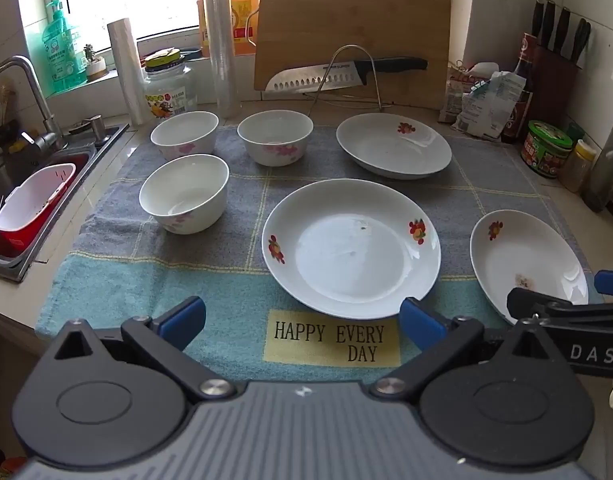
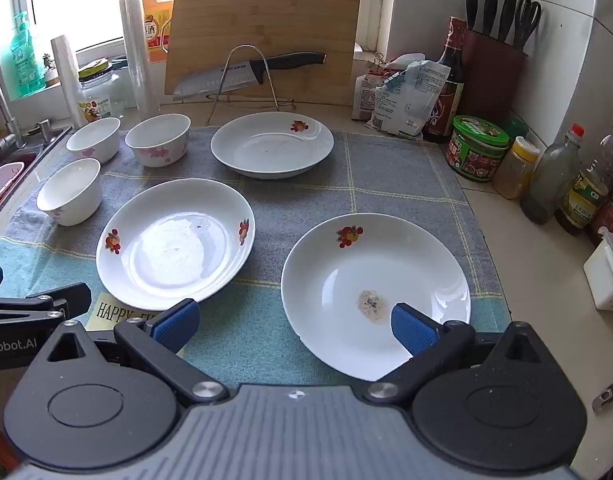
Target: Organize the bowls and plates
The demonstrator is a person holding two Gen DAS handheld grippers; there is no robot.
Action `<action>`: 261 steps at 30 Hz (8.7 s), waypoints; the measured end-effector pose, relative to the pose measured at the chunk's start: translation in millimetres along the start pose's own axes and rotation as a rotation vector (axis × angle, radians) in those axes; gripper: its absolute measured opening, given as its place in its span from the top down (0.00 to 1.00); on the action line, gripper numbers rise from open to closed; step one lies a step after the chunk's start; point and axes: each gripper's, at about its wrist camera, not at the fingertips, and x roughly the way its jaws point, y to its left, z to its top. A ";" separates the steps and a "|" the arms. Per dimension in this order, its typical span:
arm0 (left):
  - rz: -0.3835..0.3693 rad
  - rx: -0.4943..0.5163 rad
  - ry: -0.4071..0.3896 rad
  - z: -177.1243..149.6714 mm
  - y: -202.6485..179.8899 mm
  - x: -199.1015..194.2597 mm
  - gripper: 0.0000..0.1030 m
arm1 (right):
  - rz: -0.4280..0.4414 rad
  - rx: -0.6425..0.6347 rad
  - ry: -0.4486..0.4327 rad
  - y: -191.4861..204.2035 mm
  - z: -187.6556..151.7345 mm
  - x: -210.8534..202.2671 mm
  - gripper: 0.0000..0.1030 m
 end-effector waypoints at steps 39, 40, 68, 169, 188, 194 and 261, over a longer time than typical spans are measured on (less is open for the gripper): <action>0.026 -0.017 0.001 0.7 -0.1 -3.5 0.01 | 0.011 -0.003 -0.010 3.5 0.5 -6.0 0.00; 0.026 -0.016 0.002 0.7 0.0 -3.5 0.01 | 0.010 -0.003 -0.010 3.7 0.4 -6.4 0.00; 0.024 -0.020 0.002 0.5 3.3 -6.8 0.01 | 0.002 -0.003 -0.011 5.0 1.4 -8.4 0.00; -0.580 0.553 0.212 88.3 -172.8 151.0 0.01 | 0.159 -0.130 -0.196 -106.4 -101.3 87.3 0.00; -0.692 0.735 0.395 93.5 -205.1 179.6 0.21 | 0.171 -0.144 -0.184 -106.0 -98.4 88.2 0.00; -0.707 0.761 0.408 96.3 -209.7 183.2 0.21 | 0.184 -0.157 -0.159 -105.4 -92.8 90.4 0.00; -0.727 0.766 0.305 157.8 -270.6 230.5 0.21 | 0.119 -0.215 -0.054 -162.1 -1.8 147.2 0.00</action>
